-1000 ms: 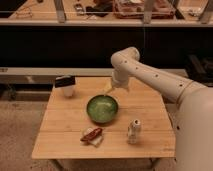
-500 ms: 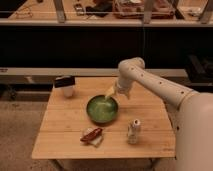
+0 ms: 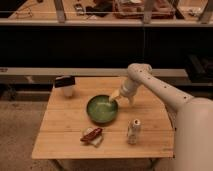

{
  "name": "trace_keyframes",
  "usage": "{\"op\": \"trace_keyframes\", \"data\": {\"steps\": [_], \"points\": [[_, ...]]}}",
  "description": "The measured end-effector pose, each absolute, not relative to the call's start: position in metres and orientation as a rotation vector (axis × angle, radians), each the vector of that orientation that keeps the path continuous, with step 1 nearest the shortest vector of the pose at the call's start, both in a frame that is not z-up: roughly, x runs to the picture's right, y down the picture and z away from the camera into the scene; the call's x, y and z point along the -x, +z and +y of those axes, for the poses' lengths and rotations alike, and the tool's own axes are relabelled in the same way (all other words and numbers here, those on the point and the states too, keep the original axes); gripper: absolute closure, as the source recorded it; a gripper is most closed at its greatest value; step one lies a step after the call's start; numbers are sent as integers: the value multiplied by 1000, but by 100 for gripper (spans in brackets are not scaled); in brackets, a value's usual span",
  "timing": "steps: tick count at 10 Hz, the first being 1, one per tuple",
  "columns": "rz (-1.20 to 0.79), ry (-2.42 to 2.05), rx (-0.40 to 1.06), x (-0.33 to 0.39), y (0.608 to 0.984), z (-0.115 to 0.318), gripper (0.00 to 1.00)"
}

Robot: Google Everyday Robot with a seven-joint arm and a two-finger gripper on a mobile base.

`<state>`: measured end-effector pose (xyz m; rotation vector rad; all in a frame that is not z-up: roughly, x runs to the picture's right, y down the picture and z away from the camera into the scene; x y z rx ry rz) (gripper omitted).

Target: Drag the ceramic bowl in a circle

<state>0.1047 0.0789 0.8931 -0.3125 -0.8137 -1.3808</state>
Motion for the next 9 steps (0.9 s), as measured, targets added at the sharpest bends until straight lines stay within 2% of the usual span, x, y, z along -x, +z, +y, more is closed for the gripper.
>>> {"op": "trace_keyframes", "data": {"steps": [1,3,9], "points": [[-820,-1378,314,-107,897,81,27],[-846,-1375,299,-104,903,82,45],[-866,-1404,263,-97,909,81,46]]}}
